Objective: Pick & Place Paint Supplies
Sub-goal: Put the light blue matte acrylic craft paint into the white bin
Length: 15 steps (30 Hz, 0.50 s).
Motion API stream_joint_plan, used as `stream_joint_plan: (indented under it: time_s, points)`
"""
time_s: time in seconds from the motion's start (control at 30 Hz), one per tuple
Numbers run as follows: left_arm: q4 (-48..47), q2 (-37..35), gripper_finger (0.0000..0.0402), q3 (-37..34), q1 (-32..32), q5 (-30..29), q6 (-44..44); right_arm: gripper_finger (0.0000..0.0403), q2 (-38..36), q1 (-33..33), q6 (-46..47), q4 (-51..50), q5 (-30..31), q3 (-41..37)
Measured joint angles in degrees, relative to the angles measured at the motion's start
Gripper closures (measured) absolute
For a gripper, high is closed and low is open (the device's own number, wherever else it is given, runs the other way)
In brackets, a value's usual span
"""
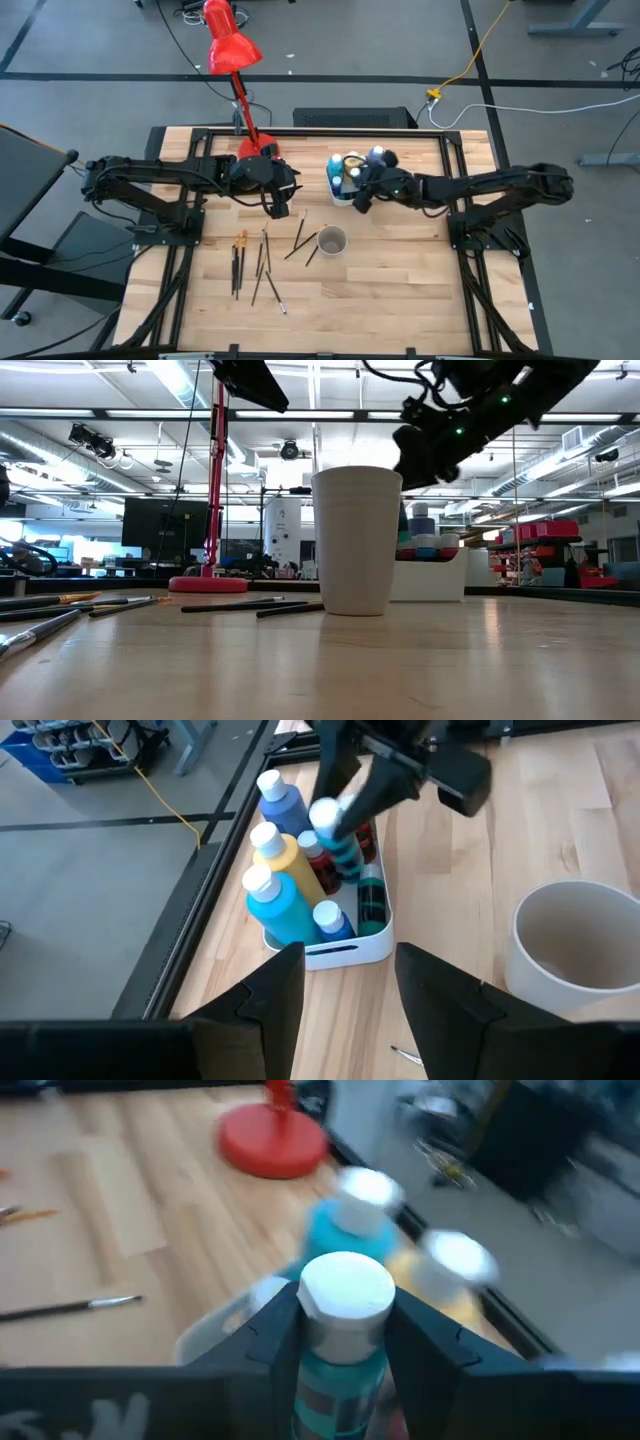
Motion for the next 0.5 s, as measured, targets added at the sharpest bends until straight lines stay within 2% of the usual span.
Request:
stream_joint_plan:
  time_s: [0.1,0.13,0.23,0.33,0.4,0.5]
  points:
    - [0.0,0.0,0.0235,0.0,0.0,0.0,0.0,0.0275,-1.7,-0.1,6.4,2.6,-2.0,-5.1]
    - [0.0,0.0,0.0235,0.0,0.0,0.0,0.0,0.0278,-1.6,0.0,7.6,5.9,-3.6,-7.5]
    - [0.2,0.0,0.0235,0.0,0.0,0.0,0.0,0.0288,-1.0,0.0,11.1,19.4,-2.3,-14.3]
    - [0.7,0.0,0.0235,0.0,0.0,0.0,0.0,0.0287,0.3,-0.1,7.5,28.8,-1.6,-19.1]
    - [1.5,0.0,0.0235,0.0,0.0,0.0,0.0,0.0280,1.1,0.0,2.2,31.1,-1.1,-20.7]
    - [2.5,0.0,0.0235,0.0,0.0,0.0,0.1,0.0275,2.5,0.1,2.8,31.8,4.0,-21.3]
